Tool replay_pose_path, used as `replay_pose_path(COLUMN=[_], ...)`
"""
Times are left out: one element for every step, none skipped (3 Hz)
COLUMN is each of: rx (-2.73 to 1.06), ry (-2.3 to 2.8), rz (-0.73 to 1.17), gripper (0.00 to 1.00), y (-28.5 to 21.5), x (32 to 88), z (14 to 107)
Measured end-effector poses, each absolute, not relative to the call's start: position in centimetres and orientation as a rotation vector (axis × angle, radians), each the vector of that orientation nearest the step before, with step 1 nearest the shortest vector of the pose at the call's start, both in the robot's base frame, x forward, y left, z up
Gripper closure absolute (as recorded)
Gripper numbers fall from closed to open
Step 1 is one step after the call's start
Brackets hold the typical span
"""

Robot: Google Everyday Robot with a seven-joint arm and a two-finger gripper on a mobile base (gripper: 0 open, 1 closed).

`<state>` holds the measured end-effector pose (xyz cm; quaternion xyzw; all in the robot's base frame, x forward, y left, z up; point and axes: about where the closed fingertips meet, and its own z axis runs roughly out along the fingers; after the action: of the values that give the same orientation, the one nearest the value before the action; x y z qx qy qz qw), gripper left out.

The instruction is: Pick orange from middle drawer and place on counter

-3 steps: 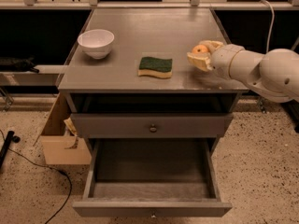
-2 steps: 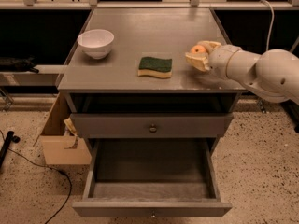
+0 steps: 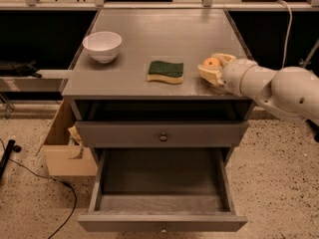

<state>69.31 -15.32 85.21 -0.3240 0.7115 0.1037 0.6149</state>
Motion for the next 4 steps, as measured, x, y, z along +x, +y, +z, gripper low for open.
replay_pose_path(rx=[-0.719,-0.719,-0.719,-0.719], ry=[1.678,1.678,1.678,1.678], rz=[0.228,0.228,0.228,0.228], gripper=[1.0,1.0,0.88,0.64], y=[-16.34,-16.33,-16.33,-16.32], x=[67.7,67.7,67.7,67.7], z=[83.4,83.4,83.4,83.4])
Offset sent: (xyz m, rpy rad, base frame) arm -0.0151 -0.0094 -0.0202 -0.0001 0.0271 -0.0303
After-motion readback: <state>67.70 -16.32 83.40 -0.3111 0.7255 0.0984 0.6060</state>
